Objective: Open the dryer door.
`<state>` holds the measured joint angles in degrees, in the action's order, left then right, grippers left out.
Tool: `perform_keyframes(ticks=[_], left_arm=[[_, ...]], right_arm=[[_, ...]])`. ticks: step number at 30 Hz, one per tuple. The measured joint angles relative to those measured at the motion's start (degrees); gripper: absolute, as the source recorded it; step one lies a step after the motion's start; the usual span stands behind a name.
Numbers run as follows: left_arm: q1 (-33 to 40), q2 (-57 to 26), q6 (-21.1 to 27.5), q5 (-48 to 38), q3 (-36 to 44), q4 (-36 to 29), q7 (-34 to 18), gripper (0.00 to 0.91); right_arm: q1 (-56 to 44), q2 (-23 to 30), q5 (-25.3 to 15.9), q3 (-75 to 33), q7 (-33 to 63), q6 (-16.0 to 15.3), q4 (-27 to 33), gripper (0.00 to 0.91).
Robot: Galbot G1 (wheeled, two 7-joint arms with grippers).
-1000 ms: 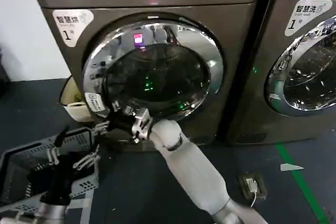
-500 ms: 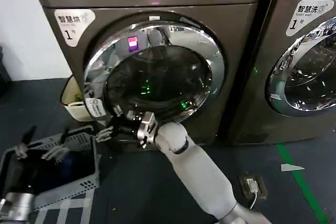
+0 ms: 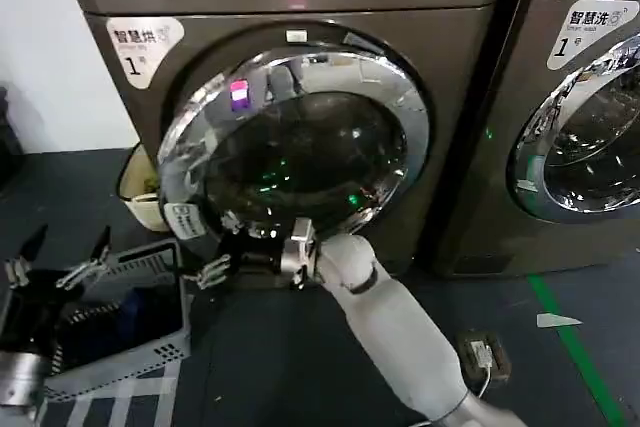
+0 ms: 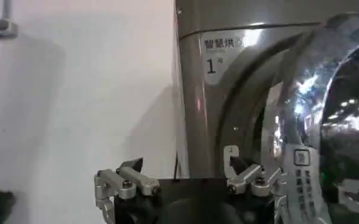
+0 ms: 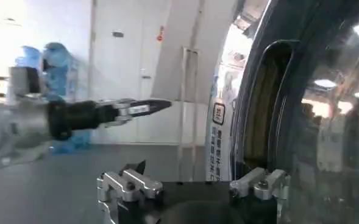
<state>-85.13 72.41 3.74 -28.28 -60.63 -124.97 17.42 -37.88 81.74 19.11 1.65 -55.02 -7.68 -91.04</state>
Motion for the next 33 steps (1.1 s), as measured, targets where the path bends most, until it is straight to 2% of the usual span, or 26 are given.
perform_keyframes(ticks=[16,33], left_arm=[[3.98,-4.03,1.85,-0.82,2.66,1.23,-0.19,0.907],[6.23,-6.46,2.2,-2.73,2.53,3.44,-0.93,0.907]], right_arm=[[-5.52,-3.17,-1.29,-1.57,-3.26,-0.2,-5.63,0.907],[-6.18,-3.14,-1.66,-0.27,-4.69,-0.44,-6.89,0.907]])
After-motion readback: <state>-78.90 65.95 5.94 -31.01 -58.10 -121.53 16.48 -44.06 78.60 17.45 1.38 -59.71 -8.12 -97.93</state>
